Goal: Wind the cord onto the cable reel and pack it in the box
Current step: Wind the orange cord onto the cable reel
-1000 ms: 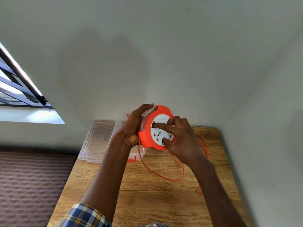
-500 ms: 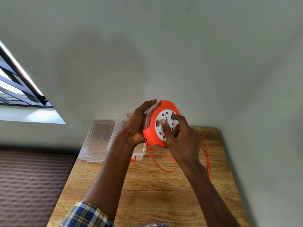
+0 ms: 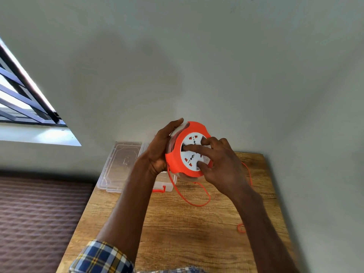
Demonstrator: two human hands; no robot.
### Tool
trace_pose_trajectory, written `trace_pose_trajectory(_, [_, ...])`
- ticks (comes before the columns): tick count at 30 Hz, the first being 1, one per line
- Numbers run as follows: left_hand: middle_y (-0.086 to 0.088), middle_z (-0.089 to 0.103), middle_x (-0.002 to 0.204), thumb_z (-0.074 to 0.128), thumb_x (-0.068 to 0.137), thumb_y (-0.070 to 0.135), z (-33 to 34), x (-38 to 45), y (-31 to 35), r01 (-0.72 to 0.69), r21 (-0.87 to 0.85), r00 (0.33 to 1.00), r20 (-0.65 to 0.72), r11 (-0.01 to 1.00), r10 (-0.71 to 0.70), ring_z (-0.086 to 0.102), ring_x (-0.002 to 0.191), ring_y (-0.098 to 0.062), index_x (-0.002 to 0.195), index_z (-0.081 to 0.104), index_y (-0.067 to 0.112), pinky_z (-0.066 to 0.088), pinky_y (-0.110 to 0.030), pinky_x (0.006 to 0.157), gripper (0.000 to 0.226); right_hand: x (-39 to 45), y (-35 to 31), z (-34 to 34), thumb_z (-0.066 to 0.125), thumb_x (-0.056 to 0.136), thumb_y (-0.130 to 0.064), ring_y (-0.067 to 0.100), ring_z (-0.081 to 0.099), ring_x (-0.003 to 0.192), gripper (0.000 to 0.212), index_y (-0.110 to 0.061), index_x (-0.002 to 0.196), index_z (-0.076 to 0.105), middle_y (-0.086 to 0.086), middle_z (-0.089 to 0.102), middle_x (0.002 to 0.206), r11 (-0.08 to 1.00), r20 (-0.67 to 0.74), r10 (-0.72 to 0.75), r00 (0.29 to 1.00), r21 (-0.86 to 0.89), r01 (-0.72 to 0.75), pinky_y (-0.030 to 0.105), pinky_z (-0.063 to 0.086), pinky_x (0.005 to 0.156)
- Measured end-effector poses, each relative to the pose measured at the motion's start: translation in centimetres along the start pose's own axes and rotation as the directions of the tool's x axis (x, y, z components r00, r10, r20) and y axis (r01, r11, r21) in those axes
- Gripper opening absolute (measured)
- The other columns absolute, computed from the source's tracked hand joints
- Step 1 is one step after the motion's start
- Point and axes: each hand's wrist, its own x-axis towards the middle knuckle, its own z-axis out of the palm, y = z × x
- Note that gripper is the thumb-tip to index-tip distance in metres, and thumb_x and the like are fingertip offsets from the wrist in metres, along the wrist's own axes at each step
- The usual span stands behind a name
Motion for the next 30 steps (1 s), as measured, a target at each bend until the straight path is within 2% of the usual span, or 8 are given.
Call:
trace_pose_trajectory(3, [-0.017, 0.075, 0.121, 0.069, 0.093, 0.06, 0.3, 0.3, -0.1, -0.011, 0.017, 1.0, -0.027, 1.0, 0.011, 0.074, 0.102, -0.035, 0.131, 0.075, 0.013, 0.06, -0.049, 0.093, 0.061, -0.1, 0.1, 0.6, 0.078, 0.083, -0.02, 0.015, 0.05, 0.112, 0.061, -0.052, 0.132, 0.061, -0.012, 0.062, 0.127, 0.997, -0.075, 0.068, 0.995, 0.035, -0.066, 0.036, 0.058, 0.079])
trace_pose_trajectory(8, [-0.015, 0.079, 0.112, 0.068, 0.093, 0.059, 0.7, 0.7, -0.2, -0.013, 0.054, 0.995, -0.093, 0.998, 0.018, 0.077, 0.094, -0.031, 0.117, 0.082, 0.015, 0.062, -0.045, 0.085, 0.052, -0.5, 0.0, 1.8, 0.082, 0.077, -0.029, 0.014, 0.064, 0.113, 0.067, -0.054, 0.134, 0.055, -0.014, 0.07, 0.127, 0.98, -0.172, 0.161, 0.972, 0.146, -0.136, 0.027, 0.056, 0.082])
trace_pose_trajectory(12, [-0.016, 0.078, 0.114, 0.072, 0.09, 0.057, 1.0, 0.6, -0.1, -0.009, 0.076, 0.996, -0.09, 0.997, 0.016, 0.075, 0.097, -0.033, 0.118, 0.081, 0.013, 0.06, -0.045, 0.09, 0.053, -0.6, -0.6, 2.3, 0.073, 0.071, -0.063, 0.004, 0.069, 0.091, 0.07, -0.056, 0.136, 0.049, -0.016, 0.076, 0.103, 0.961, -0.25, 0.266, 0.931, 0.142, -0.237, 0.022, 0.053, 0.073])
trace_pose_trajectory(14, [-0.016, 0.078, 0.114, 0.073, 0.089, 0.057, 1.3, 0.6, -0.2, -0.006, 0.064, 0.998, -0.062, 0.998, 0.01, 0.075, 0.097, -0.033, 0.118, 0.081, 0.013, 0.06, -0.046, 0.091, 0.053, -0.3, -1.1, 2.9, 0.062, 0.071, -0.079, 0.008, 0.069, 0.078, 0.068, -0.046, 0.13, 0.055, -0.012, 0.075, 0.084, 0.933, -0.308, 0.359, 0.881, 0.14, -0.332, 0.025, 0.053, 0.066])
trace_pose_trajectory(16, [-0.015, 0.079, 0.113, 0.073, 0.089, 0.058, 1.6, 0.6, -0.4, 0.002, 0.057, 0.999, -0.052, 0.998, 0.0, 0.077, 0.094, -0.032, 0.117, 0.082, 0.014, 0.062, -0.046, 0.086, 0.053, 0.2, -1.6, 3.3, 0.055, 0.073, -0.083, 0.016, 0.071, 0.078, 0.064, -0.04, 0.12, 0.056, -0.008, 0.074, 0.082, 0.892, -0.313, 0.452, 0.835, 0.174, -0.418, 0.028, 0.052, 0.064])
trace_pose_trajectory(22, [-0.016, 0.076, 0.122, 0.066, 0.095, 0.06, 1.3, 0.5, -0.2, -0.005, -0.024, 1.0, -0.003, 1.0, 0.005, 0.074, 0.104, -0.035, 0.126, 0.077, 0.013, 0.058, -0.05, 0.096, 0.058, -0.3, 0.3, 2.2, 0.051, 0.099, -0.062, 0.004, 0.071, 0.074, 0.044, -0.037, 0.133, 0.064, -0.012, 0.076, 0.08, 0.938, -0.261, 0.295, 0.919, 0.26, -0.228, 0.025, 0.055, 0.061])
trace_pose_trajectory(27, [-0.016, 0.076, 0.123, 0.066, 0.095, 0.06, 1.0, 0.5, 0.1, -0.023, -0.029, 1.0, 0.007, 0.999, 0.023, 0.075, 0.106, -0.034, 0.125, 0.078, 0.014, 0.059, -0.049, 0.094, 0.056, -0.6, 0.4, 1.6, 0.071, 0.095, -0.035, 0.007, 0.06, 0.076, 0.018, -0.036, 0.112, 0.076, -0.015, 0.071, 0.085, 0.986, -0.372, 0.12, 0.92, 0.151, -0.067, 0.023, 0.042, 0.057])
trace_pose_trajectory(30, [-0.016, 0.076, 0.124, 0.068, 0.093, 0.062, 0.6, 0.3, 0.2, -0.019, -0.004, 1.0, 0.004, 1.0, 0.019, 0.075, 0.105, -0.034, 0.126, 0.078, 0.015, 0.06, -0.048, 0.093, 0.059, 0.0, 0.7, 0.6, 0.074, 0.092, -0.015, 0.011, 0.049, 0.095, 0.031, -0.036, 0.114, 0.075, -0.011, 0.057, 0.098, 0.997, -0.271, -0.021, 0.962, 0.066, 0.04, 0.019, 0.039, 0.066])
